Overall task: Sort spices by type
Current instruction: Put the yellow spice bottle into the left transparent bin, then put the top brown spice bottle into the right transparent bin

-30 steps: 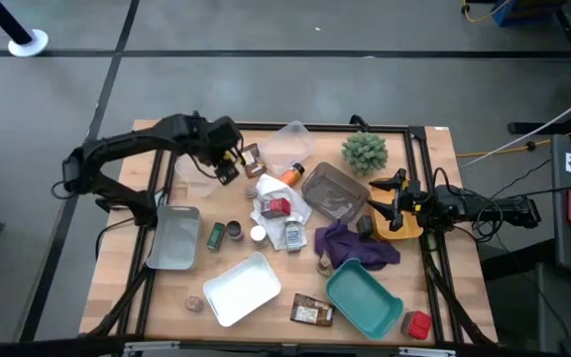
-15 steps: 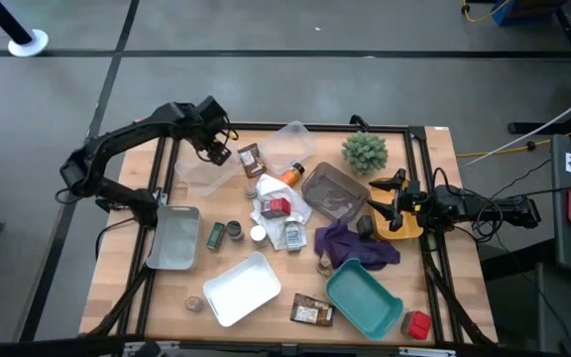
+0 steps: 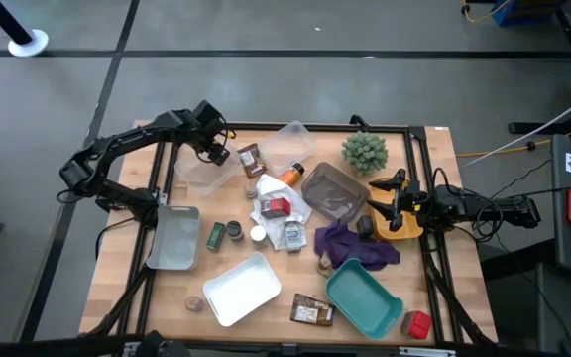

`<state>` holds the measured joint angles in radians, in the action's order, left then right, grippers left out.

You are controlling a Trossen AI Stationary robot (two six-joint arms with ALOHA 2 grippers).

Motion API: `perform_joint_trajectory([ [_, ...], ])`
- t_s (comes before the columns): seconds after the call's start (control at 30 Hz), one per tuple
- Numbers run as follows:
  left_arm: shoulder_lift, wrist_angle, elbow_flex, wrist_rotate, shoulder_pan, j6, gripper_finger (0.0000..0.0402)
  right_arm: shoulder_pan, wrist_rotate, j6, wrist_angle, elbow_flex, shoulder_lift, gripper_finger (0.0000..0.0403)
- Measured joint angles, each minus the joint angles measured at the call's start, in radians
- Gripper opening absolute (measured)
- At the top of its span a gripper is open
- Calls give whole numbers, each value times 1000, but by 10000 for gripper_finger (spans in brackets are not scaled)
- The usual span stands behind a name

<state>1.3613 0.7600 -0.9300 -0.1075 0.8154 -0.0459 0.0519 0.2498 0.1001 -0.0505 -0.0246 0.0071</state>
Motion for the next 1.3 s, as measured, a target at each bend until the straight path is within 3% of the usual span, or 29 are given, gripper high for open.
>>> perform_joint_trajectory([
  [0.4,3,-44,8,-54,-1,-60,273,0,0,0,0,0,0,282],
  [0.93,3,-37,-128,-50,-8,-2,276,0,0,0,0,0,0,282],
  [1.1,3,-49,-167,50,-58,2,276,0,0,0,0,0,0,282],
  [1.3,3,-29,-168,148,-198,60,276,0,0,0,0,0,0,282],
])
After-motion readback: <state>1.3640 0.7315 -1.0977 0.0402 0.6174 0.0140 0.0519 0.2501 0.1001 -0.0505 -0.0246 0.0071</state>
